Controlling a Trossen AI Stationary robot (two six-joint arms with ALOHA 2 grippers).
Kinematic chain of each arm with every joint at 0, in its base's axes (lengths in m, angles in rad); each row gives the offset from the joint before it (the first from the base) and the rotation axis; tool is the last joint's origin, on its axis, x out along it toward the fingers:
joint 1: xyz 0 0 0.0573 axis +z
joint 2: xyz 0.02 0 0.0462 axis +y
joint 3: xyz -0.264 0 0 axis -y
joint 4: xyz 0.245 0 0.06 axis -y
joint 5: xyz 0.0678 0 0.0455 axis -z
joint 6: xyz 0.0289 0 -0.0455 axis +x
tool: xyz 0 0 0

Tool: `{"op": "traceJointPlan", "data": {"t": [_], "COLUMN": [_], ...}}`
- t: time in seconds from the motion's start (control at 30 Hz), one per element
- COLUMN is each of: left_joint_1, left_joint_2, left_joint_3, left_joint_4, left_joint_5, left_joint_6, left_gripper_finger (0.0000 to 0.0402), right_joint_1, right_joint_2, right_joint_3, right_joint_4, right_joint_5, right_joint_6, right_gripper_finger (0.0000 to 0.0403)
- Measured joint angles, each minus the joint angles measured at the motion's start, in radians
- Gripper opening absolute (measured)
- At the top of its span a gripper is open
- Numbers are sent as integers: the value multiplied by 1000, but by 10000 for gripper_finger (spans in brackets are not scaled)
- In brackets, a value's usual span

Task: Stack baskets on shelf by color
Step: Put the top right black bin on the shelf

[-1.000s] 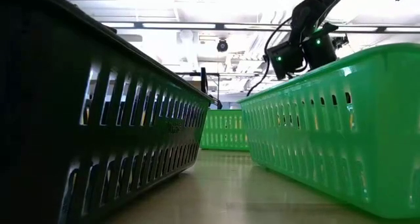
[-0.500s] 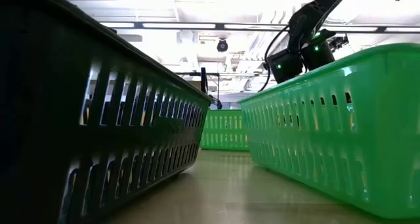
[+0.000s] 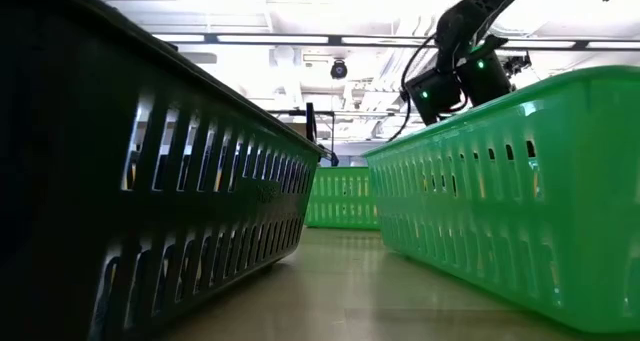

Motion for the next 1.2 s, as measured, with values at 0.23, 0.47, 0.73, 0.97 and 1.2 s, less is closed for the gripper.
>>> {"op": "traceJointPlan", "data": {"t": [0.23,0.47,0.73,0.97,1.2], "left_joint_1": [0,0,0,0,0], "left_joint_2": [0,0,0,0,0], "left_joint_3": [0,0,0,21,85], "left_joint_4": [0,6,8,7,2], "left_joint_5": [0,-1,4,29,72], "left_joint_6": [-1,-5,-43,-37,64], "left_gripper_finger": [78,78,78,78,78], "right_joint_1": [54,118,203,291,380], "right_joint_2": [-1,-1,-1,-2,-2], "right_joint_3": [104,238,425,581,704], "right_joint_4": [-89,-194,-245,-256,-255], "right_joint_5": [10,38,42,39,42], "right_joint_6": [66,123,136,133,146], "right_gripper_finger": [1,1,0,0,0]}}
